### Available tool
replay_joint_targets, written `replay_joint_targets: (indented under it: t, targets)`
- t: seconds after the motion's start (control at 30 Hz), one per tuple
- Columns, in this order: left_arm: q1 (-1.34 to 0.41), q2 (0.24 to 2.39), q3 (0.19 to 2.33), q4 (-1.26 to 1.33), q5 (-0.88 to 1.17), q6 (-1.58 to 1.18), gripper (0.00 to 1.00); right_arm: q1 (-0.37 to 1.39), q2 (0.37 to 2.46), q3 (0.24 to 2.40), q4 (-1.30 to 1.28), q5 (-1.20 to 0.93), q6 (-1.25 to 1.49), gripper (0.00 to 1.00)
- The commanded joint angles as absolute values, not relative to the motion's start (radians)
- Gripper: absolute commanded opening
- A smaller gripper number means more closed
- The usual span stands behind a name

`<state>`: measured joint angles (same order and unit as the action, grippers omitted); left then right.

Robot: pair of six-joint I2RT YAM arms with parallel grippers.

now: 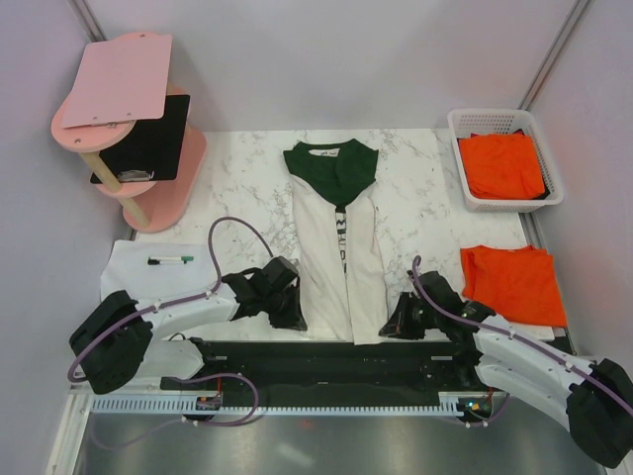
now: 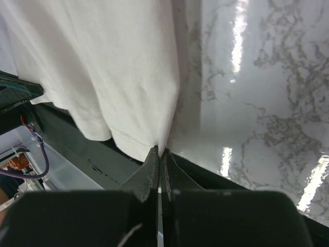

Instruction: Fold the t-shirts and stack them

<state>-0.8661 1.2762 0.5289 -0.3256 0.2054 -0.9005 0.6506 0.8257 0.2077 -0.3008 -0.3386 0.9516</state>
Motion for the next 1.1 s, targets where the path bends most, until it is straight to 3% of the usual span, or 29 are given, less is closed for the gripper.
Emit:
replay_joint_targets:
  t: [0.0,0.23,0.53,1.07]
  targets:
    - [-0.868,1.178,0.624,-0.454,0.129,-0.897,0.02,0.650,0.789,0.359,-0.371,-0.304,0.878,0.00]
    - [-0.850,1.186,0.817,-0.594,0.055,-0.847,0.02,0.652,0.853,0.572,-0.411,-0.204,0.752,0.00]
    - [-0.684,1.328,1.029,-0.627,0.078,-0.730,0.02,0.629,1.162,0.859,-0.322,-0.046,0.563,0.00]
    - [-0.437,1.776,1.535,-0.699,0.201,-0.529,0.02,0.430,1.753,1.357,-0.253,-0.119,0.385,0.00]
